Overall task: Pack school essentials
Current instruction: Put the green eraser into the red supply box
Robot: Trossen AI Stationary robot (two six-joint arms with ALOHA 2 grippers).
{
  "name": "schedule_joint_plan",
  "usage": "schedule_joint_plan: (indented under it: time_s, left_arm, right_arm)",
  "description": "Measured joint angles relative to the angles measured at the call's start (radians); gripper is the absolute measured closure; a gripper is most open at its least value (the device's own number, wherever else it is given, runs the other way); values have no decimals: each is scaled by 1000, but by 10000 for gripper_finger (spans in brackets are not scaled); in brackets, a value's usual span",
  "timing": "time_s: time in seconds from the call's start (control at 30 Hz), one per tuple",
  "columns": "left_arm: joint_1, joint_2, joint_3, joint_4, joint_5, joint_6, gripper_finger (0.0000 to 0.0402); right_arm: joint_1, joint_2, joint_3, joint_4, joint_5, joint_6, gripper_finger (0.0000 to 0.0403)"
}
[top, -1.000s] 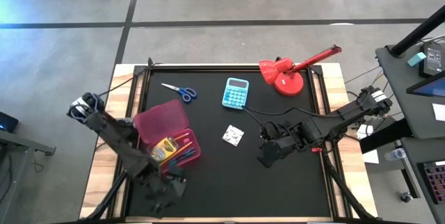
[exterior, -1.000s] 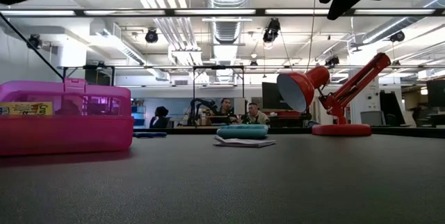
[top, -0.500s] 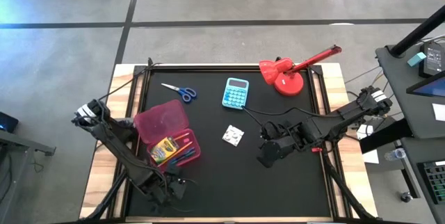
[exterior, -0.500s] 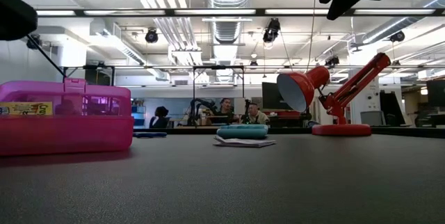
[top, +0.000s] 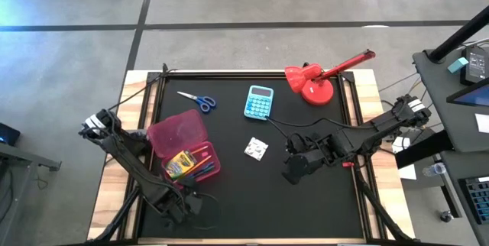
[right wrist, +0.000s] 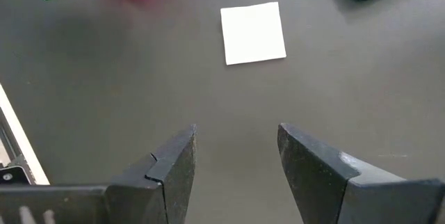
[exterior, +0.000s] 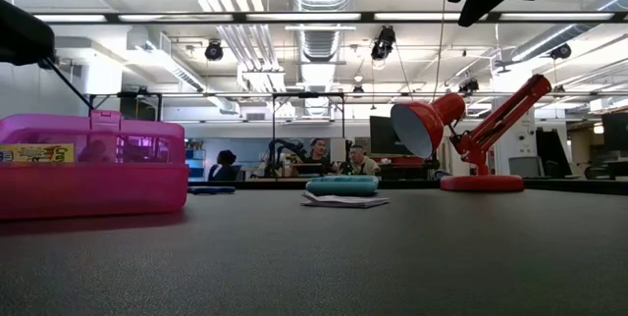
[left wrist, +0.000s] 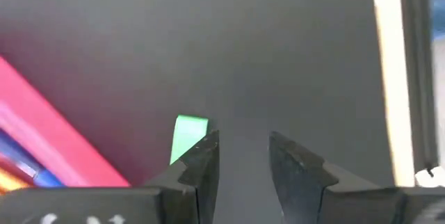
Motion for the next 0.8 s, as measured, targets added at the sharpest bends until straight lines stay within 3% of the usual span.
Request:
schedule_joint_plan:
  time_s: [0.33, 0.6, 0.8]
  left_arm:
    - [2, -11, -27, -6, -57, -13, 297]
    - [0, -26, -60, 54, -139, -177, 294]
    - [-2, -54, -108, 88, -93, -212, 242]
  right_arm:
    - [0, 0, 0, 1, 0, 0, 211]
    - [0, 0, 0, 2, 0, 0, 211]
    - [0, 0, 0, 5, 0, 0, 211]
